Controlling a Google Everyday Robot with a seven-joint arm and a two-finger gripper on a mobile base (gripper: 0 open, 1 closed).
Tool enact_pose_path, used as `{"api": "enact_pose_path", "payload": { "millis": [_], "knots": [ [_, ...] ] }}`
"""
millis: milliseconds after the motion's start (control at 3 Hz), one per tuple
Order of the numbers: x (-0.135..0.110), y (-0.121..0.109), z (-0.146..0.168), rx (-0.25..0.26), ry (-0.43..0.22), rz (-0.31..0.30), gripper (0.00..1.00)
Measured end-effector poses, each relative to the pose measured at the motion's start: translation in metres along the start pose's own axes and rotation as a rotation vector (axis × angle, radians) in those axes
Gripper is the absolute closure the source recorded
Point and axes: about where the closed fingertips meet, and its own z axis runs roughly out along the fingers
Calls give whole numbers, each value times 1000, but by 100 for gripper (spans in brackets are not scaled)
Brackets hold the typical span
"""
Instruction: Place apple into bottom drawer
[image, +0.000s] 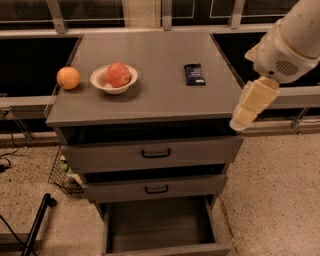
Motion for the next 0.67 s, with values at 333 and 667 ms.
{"api": "enact_pose_path", "payload": {
  "millis": [333, 667],
  "knots": [
    [-21, -21, 21, 12, -50, 17, 0],
    [-52, -45, 42, 26, -100, 12, 0]
  ]
}}
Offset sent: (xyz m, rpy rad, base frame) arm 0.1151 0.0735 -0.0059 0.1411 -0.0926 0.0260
